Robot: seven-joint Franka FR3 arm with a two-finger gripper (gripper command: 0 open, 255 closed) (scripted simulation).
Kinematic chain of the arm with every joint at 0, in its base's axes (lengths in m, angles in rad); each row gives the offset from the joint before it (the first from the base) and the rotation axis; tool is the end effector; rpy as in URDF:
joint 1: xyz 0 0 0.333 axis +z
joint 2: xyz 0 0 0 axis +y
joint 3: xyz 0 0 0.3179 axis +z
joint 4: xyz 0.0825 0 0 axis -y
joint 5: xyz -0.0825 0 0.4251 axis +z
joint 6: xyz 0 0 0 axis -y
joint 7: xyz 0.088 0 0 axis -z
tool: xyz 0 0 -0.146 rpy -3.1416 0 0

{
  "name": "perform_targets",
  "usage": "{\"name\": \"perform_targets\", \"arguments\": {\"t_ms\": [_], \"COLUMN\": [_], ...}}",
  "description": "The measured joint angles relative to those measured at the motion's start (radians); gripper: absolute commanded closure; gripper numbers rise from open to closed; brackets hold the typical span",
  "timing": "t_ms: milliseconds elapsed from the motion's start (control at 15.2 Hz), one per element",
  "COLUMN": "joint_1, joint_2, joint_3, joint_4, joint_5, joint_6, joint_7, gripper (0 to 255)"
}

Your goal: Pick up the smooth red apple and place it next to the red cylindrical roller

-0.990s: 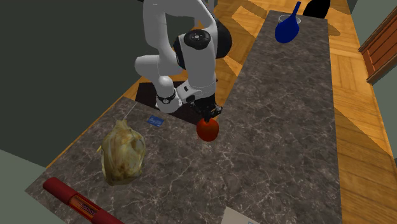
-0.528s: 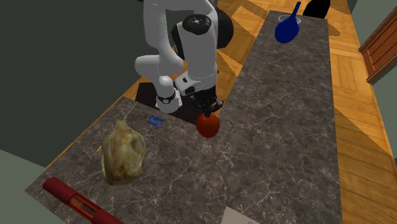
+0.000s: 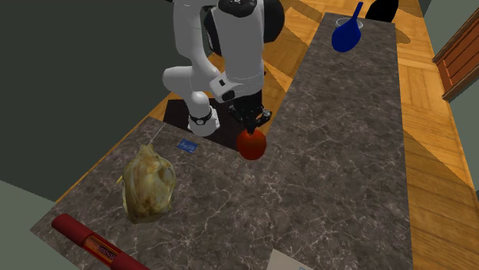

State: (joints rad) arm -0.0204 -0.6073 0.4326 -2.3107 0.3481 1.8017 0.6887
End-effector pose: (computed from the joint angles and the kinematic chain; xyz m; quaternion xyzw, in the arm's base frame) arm 0.3768 0.2241 0.5030 -0.9774 0.2032 -0.0021 0.0583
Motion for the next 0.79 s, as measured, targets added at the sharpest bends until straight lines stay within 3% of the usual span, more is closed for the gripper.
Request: {"name": "perform_targets", "arguments": {"t_ms": [528,792], "joint_1": [-0.02,-0.058], "joint_2": [0.025,0.098], "joint_3": [-0.036,-0.08], "joint_4": [0.109,0.151], "joint_5": [-0.031,-0.072], "joint_6": [-0.09,-0.075], "joint_7": [-0.012,-0.077], "gripper": [255,255]}}
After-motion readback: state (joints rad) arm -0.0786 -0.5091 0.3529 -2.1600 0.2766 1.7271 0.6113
